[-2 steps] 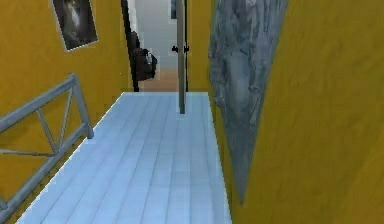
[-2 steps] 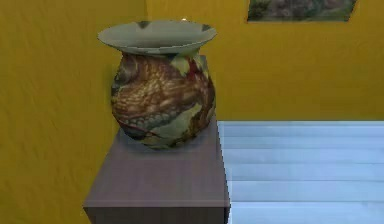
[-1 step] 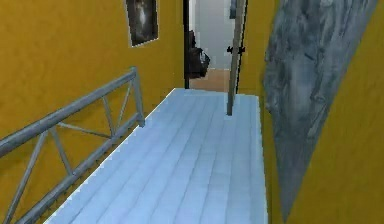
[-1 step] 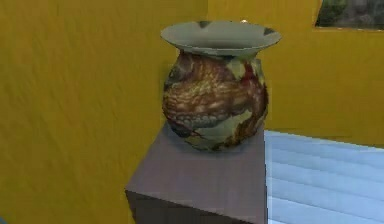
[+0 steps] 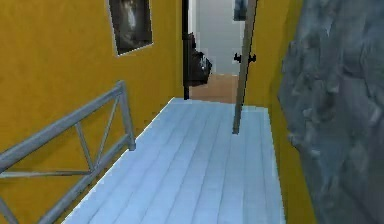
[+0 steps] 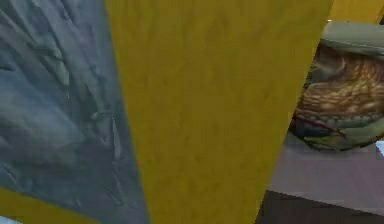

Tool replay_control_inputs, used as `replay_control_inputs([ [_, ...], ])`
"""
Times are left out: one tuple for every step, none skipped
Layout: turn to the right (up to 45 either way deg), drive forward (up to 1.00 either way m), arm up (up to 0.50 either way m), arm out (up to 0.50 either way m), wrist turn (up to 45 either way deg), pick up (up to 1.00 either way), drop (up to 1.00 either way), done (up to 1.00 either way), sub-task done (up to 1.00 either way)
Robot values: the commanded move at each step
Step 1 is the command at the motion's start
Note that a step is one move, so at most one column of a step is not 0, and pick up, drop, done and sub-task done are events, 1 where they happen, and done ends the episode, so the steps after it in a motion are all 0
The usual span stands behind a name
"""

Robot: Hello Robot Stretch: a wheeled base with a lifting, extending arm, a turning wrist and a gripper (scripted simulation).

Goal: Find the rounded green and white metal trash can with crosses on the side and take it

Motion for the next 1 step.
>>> replay_control_inputs([
  [0.0,1.00,0.00,0.00,0.0,0.00,0.00,0.00,0.00],
])
